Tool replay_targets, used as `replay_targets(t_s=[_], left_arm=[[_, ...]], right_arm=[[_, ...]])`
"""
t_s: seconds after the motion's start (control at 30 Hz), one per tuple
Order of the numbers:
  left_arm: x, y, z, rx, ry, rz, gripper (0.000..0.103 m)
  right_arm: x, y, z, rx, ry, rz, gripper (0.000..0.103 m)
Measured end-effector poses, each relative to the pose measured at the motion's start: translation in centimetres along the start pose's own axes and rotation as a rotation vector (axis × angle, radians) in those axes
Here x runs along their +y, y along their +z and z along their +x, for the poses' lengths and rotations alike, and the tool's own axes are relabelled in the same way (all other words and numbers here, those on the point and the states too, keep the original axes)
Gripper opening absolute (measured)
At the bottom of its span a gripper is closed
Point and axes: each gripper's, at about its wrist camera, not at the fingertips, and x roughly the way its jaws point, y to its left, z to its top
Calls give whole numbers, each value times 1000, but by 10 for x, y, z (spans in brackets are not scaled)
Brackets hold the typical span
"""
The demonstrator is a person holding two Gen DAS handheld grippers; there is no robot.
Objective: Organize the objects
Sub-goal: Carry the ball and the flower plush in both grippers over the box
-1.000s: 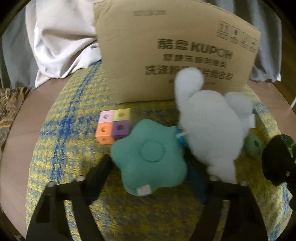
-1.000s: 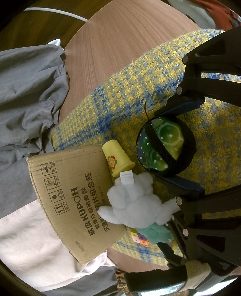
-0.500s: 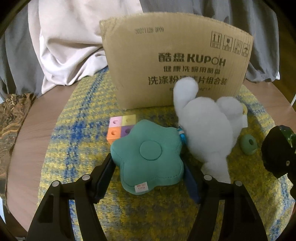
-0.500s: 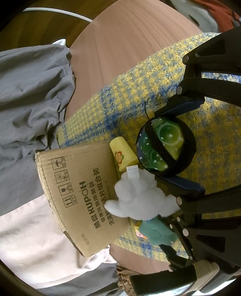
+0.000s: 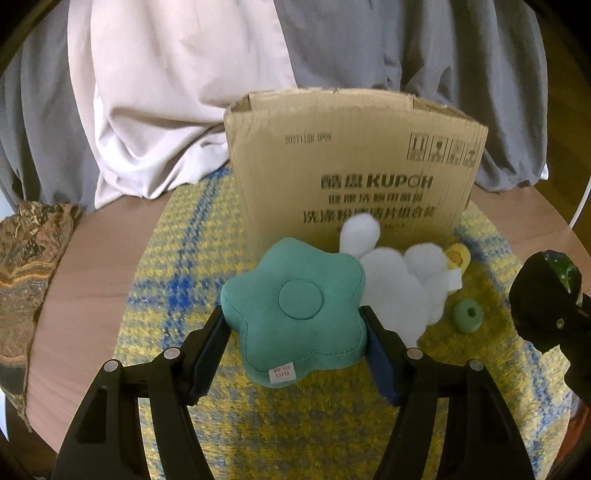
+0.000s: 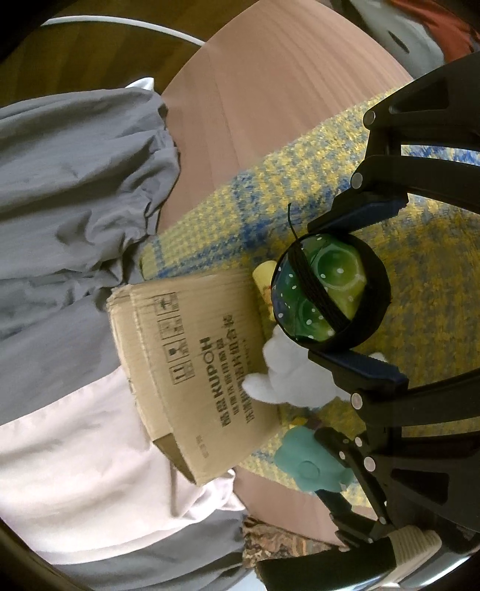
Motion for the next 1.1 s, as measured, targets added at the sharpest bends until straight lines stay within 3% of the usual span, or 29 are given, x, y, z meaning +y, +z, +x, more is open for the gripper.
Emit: replay_targets(t_s=[1.1], left_arm=[[18, 70, -52, -114, -38, -42, 69]], right_arm=[[28, 72, -56, -118, 3, -75, 60]])
